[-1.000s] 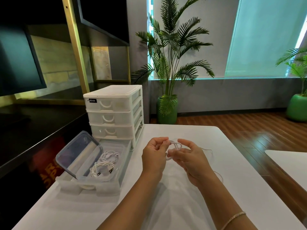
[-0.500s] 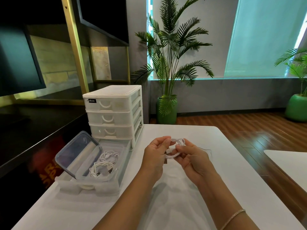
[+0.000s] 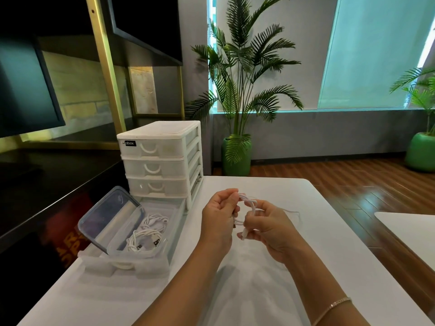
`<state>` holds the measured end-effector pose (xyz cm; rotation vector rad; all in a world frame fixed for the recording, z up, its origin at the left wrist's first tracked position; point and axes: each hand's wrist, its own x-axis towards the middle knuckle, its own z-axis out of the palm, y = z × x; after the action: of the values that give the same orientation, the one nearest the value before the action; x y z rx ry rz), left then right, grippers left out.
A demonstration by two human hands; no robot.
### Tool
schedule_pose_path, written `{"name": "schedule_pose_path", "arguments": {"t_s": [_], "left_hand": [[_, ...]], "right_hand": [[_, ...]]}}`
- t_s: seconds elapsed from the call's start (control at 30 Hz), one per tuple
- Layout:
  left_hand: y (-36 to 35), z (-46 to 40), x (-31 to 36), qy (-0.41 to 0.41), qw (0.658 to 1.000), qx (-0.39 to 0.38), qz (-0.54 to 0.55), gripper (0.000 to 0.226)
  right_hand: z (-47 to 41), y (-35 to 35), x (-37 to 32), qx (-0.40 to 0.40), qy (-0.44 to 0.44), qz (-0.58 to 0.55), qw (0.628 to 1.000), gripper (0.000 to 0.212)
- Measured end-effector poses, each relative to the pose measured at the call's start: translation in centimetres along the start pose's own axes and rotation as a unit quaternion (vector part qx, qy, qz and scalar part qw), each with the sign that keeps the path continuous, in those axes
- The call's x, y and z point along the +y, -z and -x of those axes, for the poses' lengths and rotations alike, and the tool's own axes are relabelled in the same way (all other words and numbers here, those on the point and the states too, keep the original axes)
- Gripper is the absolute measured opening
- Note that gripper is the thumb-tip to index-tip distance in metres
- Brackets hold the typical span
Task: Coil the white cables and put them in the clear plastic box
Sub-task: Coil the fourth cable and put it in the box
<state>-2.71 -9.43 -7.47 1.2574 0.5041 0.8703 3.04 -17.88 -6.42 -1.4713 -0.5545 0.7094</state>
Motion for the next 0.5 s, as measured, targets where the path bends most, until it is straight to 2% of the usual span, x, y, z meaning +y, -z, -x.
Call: {"name": "schedule_pose_path", "arguments": {"t_s": [0.1,0.27,0.4,0.5], "left_hand": [[0.2,-0.2,0.3,0.011,0.999,0.026,0.018,0.012],[0.3,-0.3,0.2,0.034,0.998,0.033,0.052,0.012],[0.2,-0.5,0.0,0.066,0.993,0.04,0.092,0.01],[0.3,-0.7,-0.1,0.086,0.991,0.03,0.102,0.011]], "right_hand": [[-0.1,0.1,0.1,-0.005,-0.015,0.045,0.999,0.039],[-0.3,0.6,0.1,-0.016,-0.009,0.142,0.99,0.022],[-0.5,0.8,0.8,0.038,0.042,0.254,0.966,0.012],[-0.7,0.7,1.2,0.088,0.078,0.275,0.954,0.009]]}}
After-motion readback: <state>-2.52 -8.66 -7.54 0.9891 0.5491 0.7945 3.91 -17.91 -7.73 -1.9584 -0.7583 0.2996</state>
